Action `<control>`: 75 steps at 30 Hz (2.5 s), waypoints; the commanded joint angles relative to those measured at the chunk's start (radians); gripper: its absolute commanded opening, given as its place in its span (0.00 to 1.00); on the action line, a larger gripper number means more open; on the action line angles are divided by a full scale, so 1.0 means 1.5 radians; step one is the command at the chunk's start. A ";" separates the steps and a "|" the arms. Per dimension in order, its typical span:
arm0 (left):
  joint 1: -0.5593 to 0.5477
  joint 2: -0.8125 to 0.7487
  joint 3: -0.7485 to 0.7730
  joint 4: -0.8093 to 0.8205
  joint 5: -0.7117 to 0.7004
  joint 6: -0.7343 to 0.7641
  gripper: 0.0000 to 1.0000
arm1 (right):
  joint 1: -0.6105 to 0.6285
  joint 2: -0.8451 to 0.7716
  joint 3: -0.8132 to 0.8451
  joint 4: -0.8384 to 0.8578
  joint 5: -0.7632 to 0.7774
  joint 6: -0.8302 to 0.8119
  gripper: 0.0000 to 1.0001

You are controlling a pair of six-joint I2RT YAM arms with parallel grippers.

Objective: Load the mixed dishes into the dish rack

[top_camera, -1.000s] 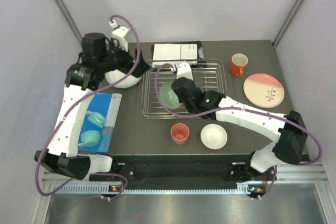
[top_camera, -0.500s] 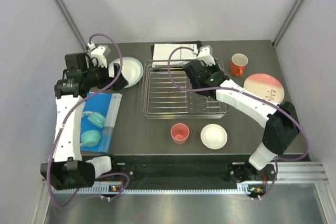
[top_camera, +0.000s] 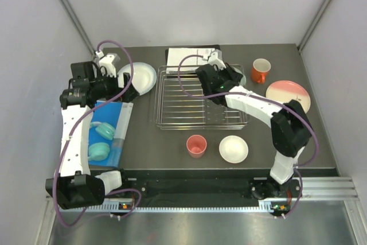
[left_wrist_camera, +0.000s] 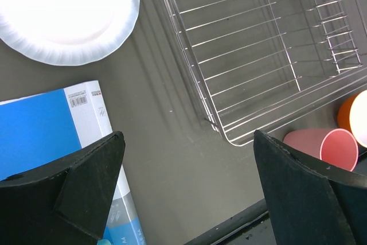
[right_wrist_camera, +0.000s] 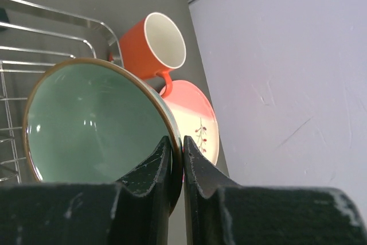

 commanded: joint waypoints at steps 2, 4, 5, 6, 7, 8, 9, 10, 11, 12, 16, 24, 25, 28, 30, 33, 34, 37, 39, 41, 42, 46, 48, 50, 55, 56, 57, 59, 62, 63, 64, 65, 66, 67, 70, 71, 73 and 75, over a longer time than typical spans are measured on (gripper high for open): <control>0.010 -0.018 0.010 -0.003 0.021 0.021 0.98 | -0.035 0.030 0.023 0.095 0.030 -0.065 0.00; 0.011 -0.016 0.010 -0.003 0.021 0.023 0.97 | -0.044 0.035 0.022 0.122 0.028 -0.090 0.00; 0.012 -0.015 0.009 -0.002 0.022 0.023 0.97 | -0.046 0.040 0.025 0.124 0.024 -0.093 0.00; 0.013 -0.015 0.008 -0.002 0.024 0.022 0.97 | -0.047 0.043 0.026 0.125 0.019 -0.095 0.00; 0.014 -0.014 0.006 -0.001 0.024 0.022 0.97 | -0.048 0.046 0.027 0.139 0.018 -0.105 0.00; 0.014 -0.013 0.005 0.001 0.023 0.020 0.97 | -0.048 0.055 0.030 0.143 0.016 -0.109 0.00; 0.015 -0.012 0.005 0.001 0.023 0.017 0.97 | -0.048 0.059 0.032 0.143 0.011 -0.108 0.00; 0.015 -0.011 0.005 0.002 0.025 0.016 0.97 | -0.047 0.064 0.033 0.145 0.008 -0.109 0.00; 0.015 -0.007 0.008 0.003 0.028 0.013 0.97 | -0.048 0.076 0.036 0.145 0.007 -0.108 0.00; 0.016 -0.007 0.007 0.002 0.029 0.011 0.97 | -0.047 0.081 0.037 0.144 0.005 -0.106 0.00; 0.017 -0.009 0.004 0.005 0.032 0.008 0.97 | -0.039 0.114 0.048 0.116 -0.006 -0.073 0.00; 0.017 -0.013 -0.002 0.008 0.035 0.013 0.97 | -0.023 0.135 0.073 0.022 -0.045 0.020 0.01; 0.018 -0.014 -0.005 0.008 0.036 0.014 0.97 | -0.022 0.132 0.073 0.011 -0.049 0.028 0.06; 0.017 -0.019 -0.008 0.010 0.038 0.024 0.97 | -0.017 0.116 0.080 -0.026 -0.071 0.063 0.49; 0.017 -0.023 -0.010 0.008 0.038 0.033 0.97 | -0.012 0.101 0.082 -0.047 -0.085 0.088 0.75; 0.017 -0.030 -0.014 0.007 0.031 0.047 0.97 | -0.003 0.055 0.083 -0.090 -0.099 0.119 0.86; 0.017 -0.033 -0.018 0.008 0.024 0.049 0.97 | -0.001 0.022 0.083 -0.120 -0.108 0.120 0.87; 0.017 -0.038 -0.021 0.009 0.017 0.058 0.97 | 0.001 -0.056 0.079 -0.185 -0.156 0.208 0.94; 0.016 -0.040 -0.022 0.011 0.015 0.062 0.97 | 0.002 -0.105 0.062 -0.255 -0.200 0.281 0.95; 0.017 -0.042 -0.022 0.012 0.011 0.066 0.97 | 0.004 -0.200 0.010 -0.308 -0.264 0.333 0.91; 0.017 -0.043 -0.021 0.012 0.010 0.067 0.97 | 0.004 -0.236 -0.014 -0.320 -0.294 0.389 0.89; 0.016 -0.038 -0.015 0.012 0.005 0.076 0.97 | 0.004 -0.454 -0.192 -0.388 -0.430 0.537 0.84; 0.016 -0.036 -0.013 0.013 0.003 0.076 0.97 | 0.004 -0.518 -0.244 -0.420 -0.497 0.595 0.82; 0.016 -0.036 -0.010 0.014 0.006 0.074 0.96 | 0.004 -0.591 -0.298 -0.446 -0.548 0.650 0.82; 0.016 -0.035 0.002 0.012 0.009 0.067 0.96 | 0.004 -0.697 -0.388 -0.490 -0.632 0.716 0.79; 0.016 -0.036 0.002 0.013 0.008 0.067 0.96 | 0.004 -0.703 -0.402 -0.491 -0.648 0.729 0.79; 0.016 -0.036 0.002 0.013 0.010 0.067 0.96 | 0.004 -0.714 -0.414 -0.492 -0.653 0.733 0.79; 0.017 -0.040 0.001 0.012 0.010 0.066 0.96 | 0.004 -0.721 -0.450 -0.484 -0.664 0.749 0.79; 0.016 -0.042 0.002 0.011 0.009 0.066 0.96 | 0.004 -0.722 -0.496 -0.449 -0.672 0.761 0.79; 0.016 -0.043 0.004 0.009 0.009 0.066 0.96 | 0.004 -0.714 -0.505 -0.442 -0.677 0.765 0.78; 0.016 -0.042 0.005 0.009 0.009 0.065 0.96 | 0.004 -0.707 -0.520 -0.436 -0.678 0.767 0.78; 0.016 -0.043 0.006 0.008 0.009 0.066 0.96 | 0.004 -0.700 -0.527 -0.417 -0.683 0.765 0.78; 0.017 -0.041 0.008 0.009 0.010 0.066 0.96 | 0.004 -0.688 -0.534 -0.410 -0.685 0.765 0.78; 0.016 -0.042 0.010 0.009 0.012 0.064 0.96 | 0.004 -0.682 -0.543 -0.400 -0.685 0.765 0.77; 0.016 -0.039 0.013 0.009 0.018 0.058 0.96 | 0.004 -0.663 -0.558 -0.362 -0.684 0.757 0.77; 0.016 -0.038 0.013 0.008 0.021 0.057 0.96 | 0.004 -0.658 -0.562 -0.353 -0.683 0.753 0.76; 0.017 -0.037 0.014 0.008 0.022 0.055 0.96 | 0.004 -0.644 -0.570 -0.328 -0.679 0.753 0.74; 0.016 -0.039 0.013 0.007 0.022 0.054 0.96 | 0.004 -0.631 -0.577 -0.310 -0.683 0.755 0.68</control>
